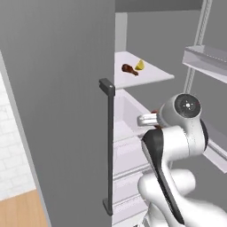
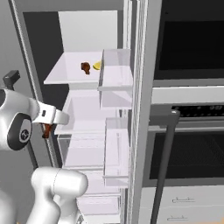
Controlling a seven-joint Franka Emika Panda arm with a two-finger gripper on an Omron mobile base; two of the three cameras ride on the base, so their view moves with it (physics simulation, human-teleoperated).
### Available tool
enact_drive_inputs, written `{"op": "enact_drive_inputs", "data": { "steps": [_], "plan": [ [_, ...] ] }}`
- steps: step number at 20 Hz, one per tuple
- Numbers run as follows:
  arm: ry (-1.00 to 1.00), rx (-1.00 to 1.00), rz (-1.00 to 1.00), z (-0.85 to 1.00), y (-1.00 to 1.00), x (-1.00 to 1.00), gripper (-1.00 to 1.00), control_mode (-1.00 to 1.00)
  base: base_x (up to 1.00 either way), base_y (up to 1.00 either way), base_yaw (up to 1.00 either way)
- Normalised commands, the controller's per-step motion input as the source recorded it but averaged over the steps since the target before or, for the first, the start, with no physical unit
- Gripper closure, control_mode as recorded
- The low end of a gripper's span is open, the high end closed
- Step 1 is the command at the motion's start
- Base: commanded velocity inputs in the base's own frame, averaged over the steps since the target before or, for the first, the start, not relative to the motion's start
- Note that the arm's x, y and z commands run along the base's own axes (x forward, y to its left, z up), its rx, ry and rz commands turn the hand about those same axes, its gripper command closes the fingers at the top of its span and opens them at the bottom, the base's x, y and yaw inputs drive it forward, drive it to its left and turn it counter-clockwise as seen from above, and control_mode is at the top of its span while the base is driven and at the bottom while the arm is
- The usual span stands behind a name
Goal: Place one lemon wedge and one chicken drumstick in each tupperware on the nearby counter, to pack two identical lunches.
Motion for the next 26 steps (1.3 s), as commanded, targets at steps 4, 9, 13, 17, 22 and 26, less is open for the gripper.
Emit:
{"op": "enact_drive_inputs", "data": {
  "steps": [4, 9, 13, 17, 22, 26],
  "plan": [
    [0.00, 0.00, 0.00, 0.00, 0.00, 0.00, 1.00, 1.00, -1.00, -0.14, 0.00],
    [0.00, 0.00, 0.00, 0.00, 0.00, 0.00, 1.00, 1.00, -1.00, -0.51, 0.00],
    [0.00, 0.00, 0.00, 0.00, 0.00, 0.00, 1.00, 1.00, -1.00, -0.91, -0.04],
    [0.00, 0.00, 0.00, 0.00, 0.00, 0.00, 1.00, 1.00, -0.97, -1.00, -0.18],
    [0.00, 0.00, 0.00, 0.00, 0.00, 0.00, 1.00, 1.00, -0.10, -1.00, -0.26],
    [0.00, 0.00, 0.00, 0.00, 0.00, 0.00, 1.00, 1.00, 0.99, -1.00, -0.02]
  ]
}}
